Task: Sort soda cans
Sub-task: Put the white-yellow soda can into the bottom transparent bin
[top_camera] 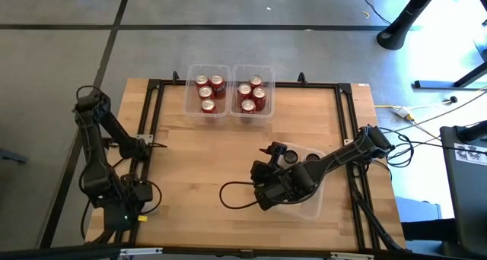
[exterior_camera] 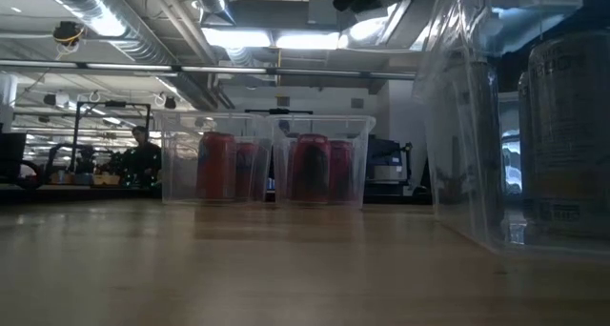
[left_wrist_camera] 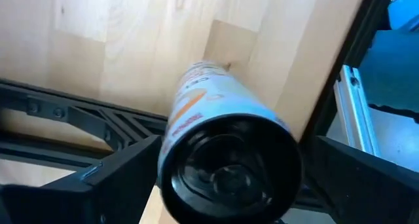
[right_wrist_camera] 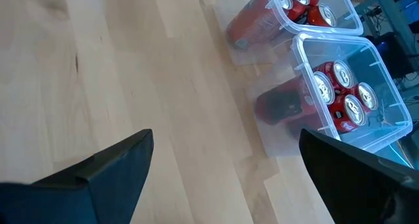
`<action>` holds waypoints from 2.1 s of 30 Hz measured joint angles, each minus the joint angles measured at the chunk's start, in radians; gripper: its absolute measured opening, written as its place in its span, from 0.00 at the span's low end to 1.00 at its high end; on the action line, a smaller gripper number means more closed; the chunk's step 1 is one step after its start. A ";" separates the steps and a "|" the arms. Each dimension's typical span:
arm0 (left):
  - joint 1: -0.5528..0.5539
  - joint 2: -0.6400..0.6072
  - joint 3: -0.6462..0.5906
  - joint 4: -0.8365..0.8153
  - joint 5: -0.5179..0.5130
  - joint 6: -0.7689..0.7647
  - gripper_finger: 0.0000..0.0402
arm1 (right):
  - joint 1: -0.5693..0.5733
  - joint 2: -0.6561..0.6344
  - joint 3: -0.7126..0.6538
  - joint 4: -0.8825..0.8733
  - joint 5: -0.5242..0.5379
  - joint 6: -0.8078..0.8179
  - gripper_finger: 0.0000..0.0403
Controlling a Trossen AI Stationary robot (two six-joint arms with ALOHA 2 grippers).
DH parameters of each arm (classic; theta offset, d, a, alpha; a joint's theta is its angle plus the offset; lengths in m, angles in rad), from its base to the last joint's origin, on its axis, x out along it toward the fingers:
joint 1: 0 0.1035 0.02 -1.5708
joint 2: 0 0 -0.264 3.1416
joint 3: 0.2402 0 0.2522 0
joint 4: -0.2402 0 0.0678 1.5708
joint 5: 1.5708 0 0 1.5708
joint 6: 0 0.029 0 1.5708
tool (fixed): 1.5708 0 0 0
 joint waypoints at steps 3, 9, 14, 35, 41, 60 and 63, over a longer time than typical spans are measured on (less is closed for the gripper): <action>0.000 0.004 -0.006 -0.008 0.000 -0.011 0.93 | 0.000 0.000 0.000 0.000 0.000 0.000 0.95; 0.005 0.004 -0.011 -0.009 0.003 -0.031 0.74 | 0.001 0.000 0.000 -0.001 -0.049 0.000 0.95; 0.040 0.004 -0.004 -0.012 0.041 -0.023 0.63 | 0.015 -0.007 0.000 -0.035 -0.135 0.011 0.95; 0.637 -0.018 0.301 -0.004 -0.063 0.648 0.63 | 0.285 -0.083 0.000 -0.446 -0.015 0.601 0.95; 0.817 0.016 0.370 0.103 -0.041 0.903 0.63 | 0.374 -0.131 0.000 -0.445 0.023 0.711 0.95; 1.027 0.564 0.993 0.148 -0.002 1.297 0.63 | 0.484 -0.171 0.000 -0.445 0.061 0.657 0.95; 1.039 0.629 1.078 0.157 0.008 1.295 0.63 | 0.509 -0.170 0.000 -0.445 0.102 0.663 0.95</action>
